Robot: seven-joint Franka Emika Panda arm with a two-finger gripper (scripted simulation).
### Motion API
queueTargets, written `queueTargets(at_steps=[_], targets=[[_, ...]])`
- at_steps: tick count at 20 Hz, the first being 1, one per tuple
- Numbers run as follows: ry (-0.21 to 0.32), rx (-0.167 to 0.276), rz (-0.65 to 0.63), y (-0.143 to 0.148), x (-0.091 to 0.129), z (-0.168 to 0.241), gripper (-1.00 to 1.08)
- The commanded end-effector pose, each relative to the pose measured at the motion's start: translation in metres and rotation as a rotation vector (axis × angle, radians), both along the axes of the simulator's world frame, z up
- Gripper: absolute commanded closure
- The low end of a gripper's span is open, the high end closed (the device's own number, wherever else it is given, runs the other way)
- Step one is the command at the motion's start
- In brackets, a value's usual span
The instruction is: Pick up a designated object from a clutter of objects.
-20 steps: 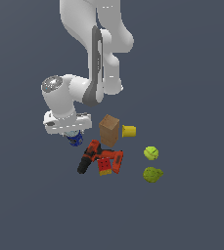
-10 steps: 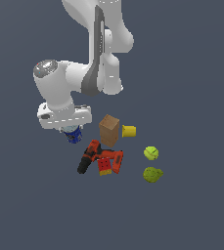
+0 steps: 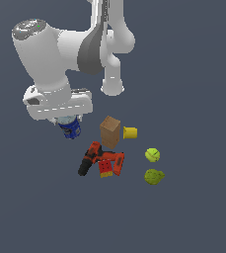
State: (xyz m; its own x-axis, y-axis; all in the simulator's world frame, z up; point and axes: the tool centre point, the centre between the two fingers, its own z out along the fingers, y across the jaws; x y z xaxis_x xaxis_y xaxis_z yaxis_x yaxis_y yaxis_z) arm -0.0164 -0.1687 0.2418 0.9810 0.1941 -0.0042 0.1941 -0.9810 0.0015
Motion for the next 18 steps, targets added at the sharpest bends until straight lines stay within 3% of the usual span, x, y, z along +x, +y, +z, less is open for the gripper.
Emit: queueTargets(at_steps=[1,10,18], targets=[[-0.003,-0.001,0.000,0.004,0.007,0.027,1.08],[-0.003,0.000,0.001,0.017,0.034,0.112,1.08],[-0.004,0.001,0.002,0.023,0.050,0.159,1.08]])
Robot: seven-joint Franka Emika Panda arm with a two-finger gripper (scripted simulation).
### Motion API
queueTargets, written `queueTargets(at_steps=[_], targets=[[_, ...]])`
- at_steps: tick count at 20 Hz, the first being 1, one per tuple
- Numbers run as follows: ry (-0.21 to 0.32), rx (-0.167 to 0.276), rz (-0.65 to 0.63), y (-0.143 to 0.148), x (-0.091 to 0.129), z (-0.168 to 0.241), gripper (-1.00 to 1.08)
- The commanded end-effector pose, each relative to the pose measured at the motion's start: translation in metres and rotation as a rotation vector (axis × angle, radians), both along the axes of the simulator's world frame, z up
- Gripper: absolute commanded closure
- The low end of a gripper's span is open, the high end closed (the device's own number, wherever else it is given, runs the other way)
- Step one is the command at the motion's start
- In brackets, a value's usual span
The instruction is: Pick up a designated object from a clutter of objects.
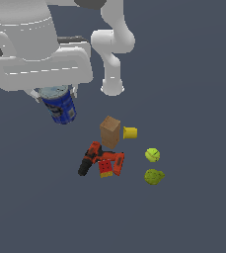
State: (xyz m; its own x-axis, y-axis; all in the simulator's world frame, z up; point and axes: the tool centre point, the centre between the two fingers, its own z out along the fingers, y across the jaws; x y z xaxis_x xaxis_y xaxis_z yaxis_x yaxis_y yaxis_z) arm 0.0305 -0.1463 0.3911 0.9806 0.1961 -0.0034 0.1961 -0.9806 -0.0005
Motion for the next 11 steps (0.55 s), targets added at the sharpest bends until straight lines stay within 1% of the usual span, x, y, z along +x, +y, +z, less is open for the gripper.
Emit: queueTargets(at_steps=[1,6,11], targets=[[-0.003,0.000,0.000,0.001,0.004,0.013,1.08],[-0.003,0.000,0.000,0.003,0.009,0.025,1.08],[-0.003,0.000,0.000,0.003,0.011,0.029,1.08]])
